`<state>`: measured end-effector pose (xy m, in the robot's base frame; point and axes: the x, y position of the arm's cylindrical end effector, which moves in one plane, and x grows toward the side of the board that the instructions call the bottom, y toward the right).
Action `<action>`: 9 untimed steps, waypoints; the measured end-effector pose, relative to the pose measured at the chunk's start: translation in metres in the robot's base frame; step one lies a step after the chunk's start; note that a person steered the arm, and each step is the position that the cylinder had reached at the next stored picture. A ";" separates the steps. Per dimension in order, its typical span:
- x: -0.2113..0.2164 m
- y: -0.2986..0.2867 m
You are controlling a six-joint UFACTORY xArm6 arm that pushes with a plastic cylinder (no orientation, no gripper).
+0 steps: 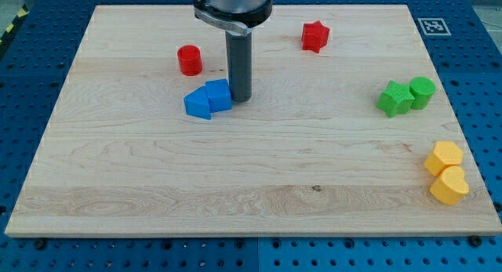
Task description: Adjust the blue blocks towards the left middle of the board
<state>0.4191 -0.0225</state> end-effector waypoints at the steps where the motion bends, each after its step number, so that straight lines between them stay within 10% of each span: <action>1: 0.005 -0.006; 9: 0.028 -0.053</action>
<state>0.4472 -0.0755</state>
